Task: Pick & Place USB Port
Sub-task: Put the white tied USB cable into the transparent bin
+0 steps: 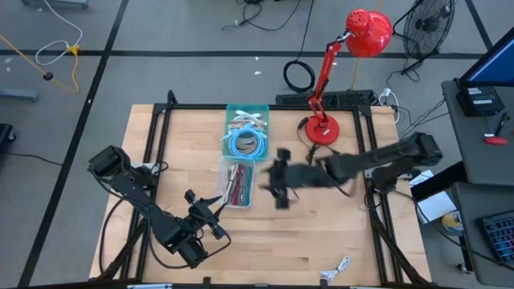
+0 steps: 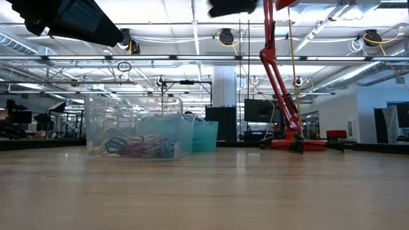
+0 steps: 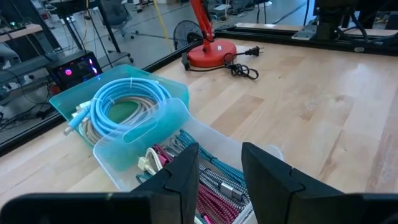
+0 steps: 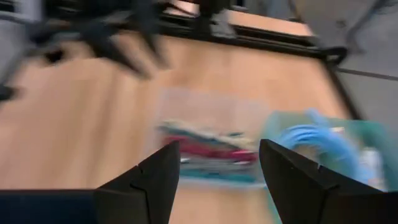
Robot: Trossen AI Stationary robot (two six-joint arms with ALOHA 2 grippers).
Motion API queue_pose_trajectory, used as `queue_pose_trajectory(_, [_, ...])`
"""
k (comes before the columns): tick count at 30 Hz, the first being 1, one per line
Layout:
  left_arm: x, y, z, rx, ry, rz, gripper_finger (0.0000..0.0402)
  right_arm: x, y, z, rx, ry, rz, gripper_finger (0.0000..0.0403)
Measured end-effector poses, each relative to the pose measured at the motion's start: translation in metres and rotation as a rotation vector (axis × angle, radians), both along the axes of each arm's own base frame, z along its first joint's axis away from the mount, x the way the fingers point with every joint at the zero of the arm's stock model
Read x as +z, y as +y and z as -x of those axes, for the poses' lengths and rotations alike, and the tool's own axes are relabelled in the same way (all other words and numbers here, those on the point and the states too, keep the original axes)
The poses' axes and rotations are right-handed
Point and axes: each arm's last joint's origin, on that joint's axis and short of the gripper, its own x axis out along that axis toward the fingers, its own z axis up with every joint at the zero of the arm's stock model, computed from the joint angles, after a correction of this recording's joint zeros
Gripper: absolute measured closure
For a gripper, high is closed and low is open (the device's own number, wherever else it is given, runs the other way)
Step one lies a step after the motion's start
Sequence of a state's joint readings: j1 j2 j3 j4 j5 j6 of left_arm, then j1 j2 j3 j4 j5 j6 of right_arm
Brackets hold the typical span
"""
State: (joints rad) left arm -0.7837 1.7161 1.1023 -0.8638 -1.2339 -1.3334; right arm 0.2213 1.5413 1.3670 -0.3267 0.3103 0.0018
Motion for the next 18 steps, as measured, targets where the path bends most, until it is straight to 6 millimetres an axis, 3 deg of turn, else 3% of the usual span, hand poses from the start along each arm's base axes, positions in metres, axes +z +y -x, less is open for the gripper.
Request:
queue_pose_trajectory(5, [0.0,0.001,-0.001,0.008,-0.011,0.011,0.0277,-0.015,0.04,0.051,0.079,0.019,-0.129,0.0193])
queue_pose_trajectory(11, [0.001,-0.001,-0.008,0.0,-0.026,0.025,0.0277,-0.037,0.068,0.111,0.123,0.061,-0.305,0.0193])
queue_pose_trajectory(18, [0.002,-0.006,-0.013,-0.038,-0.023,0.021,0.0277,-0.08,0.096,0.154,0.157,0.137,-0.473,0.0193])
